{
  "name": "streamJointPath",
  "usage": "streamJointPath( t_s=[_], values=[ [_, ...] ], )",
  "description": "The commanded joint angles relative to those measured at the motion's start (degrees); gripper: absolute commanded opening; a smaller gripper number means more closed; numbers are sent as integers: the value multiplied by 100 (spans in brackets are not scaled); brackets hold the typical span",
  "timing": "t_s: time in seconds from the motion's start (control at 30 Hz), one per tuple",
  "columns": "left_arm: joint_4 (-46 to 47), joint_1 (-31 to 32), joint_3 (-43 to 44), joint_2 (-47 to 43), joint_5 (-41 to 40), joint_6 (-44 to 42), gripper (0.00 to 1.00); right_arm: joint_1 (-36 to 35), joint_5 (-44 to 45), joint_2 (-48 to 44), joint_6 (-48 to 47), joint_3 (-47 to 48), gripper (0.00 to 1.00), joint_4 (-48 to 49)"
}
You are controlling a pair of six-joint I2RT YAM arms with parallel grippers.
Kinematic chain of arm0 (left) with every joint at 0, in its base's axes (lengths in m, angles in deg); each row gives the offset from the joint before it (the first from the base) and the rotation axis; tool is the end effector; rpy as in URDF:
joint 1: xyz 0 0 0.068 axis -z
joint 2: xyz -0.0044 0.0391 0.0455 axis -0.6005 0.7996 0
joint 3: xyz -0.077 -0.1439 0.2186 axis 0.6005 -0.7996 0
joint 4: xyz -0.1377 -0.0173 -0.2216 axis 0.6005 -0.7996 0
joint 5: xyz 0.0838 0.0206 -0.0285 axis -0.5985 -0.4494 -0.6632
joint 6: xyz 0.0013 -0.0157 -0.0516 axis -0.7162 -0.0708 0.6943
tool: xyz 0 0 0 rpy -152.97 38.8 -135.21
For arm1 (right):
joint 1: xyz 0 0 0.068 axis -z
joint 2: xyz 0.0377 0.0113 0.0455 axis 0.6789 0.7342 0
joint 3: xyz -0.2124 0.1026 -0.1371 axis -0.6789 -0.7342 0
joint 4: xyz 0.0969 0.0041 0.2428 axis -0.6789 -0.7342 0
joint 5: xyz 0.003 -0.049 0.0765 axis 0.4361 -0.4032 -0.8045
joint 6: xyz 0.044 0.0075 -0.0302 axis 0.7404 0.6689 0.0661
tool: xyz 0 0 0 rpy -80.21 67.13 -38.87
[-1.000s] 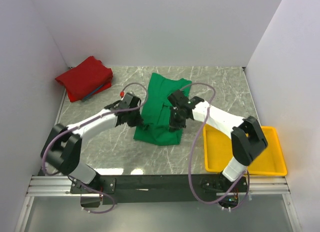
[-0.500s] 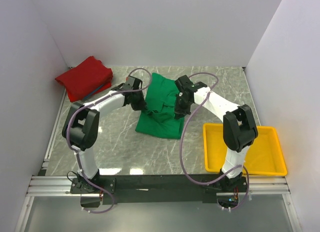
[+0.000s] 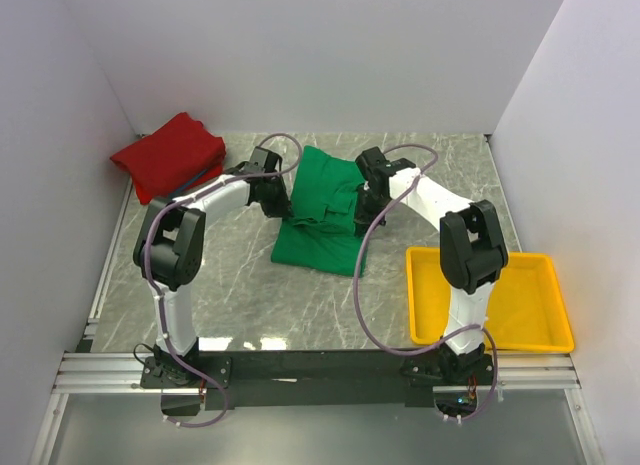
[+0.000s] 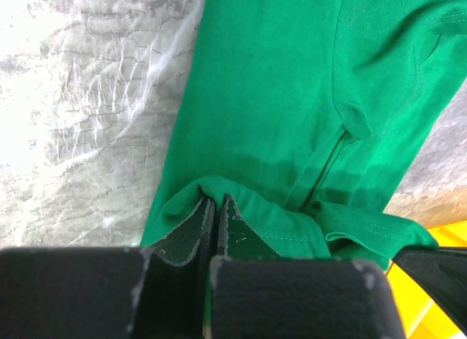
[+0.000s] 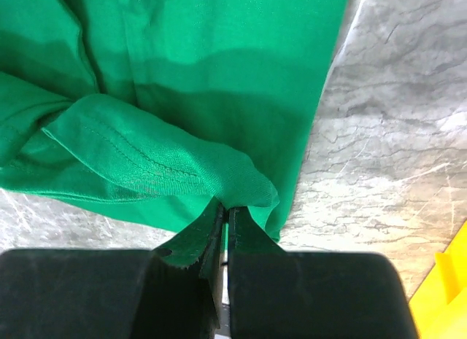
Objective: Fold and stack the t-shirts
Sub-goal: Fold the tshirt
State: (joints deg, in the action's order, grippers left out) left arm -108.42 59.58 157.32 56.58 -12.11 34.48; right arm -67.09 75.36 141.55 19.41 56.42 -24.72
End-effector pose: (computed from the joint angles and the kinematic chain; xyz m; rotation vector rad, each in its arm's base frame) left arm 0.3870 -0.1682 0.1897 -0.3571 2.6366 -0.6219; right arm 0.3536 0.1654 0.2090 0.1936 2.9251 0.3908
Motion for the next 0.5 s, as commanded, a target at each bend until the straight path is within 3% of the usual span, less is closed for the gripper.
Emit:
streamJointPath(
  t_s=[0.0, 0.1, 0.17, 0.2, 0.23, 0.27, 0.3, 0.37, 0.47],
  values=[
    [76, -44, 310, 80, 133, -138, 1, 105, 16, 215, -137, 461, 0, -77],
    [50, -88, 450, 177, 239, -138, 9, 166, 60, 321, -155, 654, 0, -148],
    [15, -106, 599, 230, 248, -146, 28, 236, 43, 365, -155, 751, 0, -191],
    [-29, -114, 652, 230, 231, -155, 37, 263, 25, 434, -164, 900, 8, -235],
    [-64, -132, 774, 230, 213, -164, 53, 289, 8, 461, -164, 997, 18, -279],
    [-108, -141, 828, 204, 187, -164, 59, 341, -10, 479, -181, 1085, 40, -306],
    [-152, -149, 872, 134, 99, -173, 67, 351, -10, 453, -173, 1251, 46, -315],
    [-188, -193, 934, 28, -15, -199, 74, 386, 43, 383, -155, 1384, 54, -306],
    [-258, -246, 873, -174, -130, -252, 77, 456, 104, 163, -94, 1446, 59, -306]
  ],
)
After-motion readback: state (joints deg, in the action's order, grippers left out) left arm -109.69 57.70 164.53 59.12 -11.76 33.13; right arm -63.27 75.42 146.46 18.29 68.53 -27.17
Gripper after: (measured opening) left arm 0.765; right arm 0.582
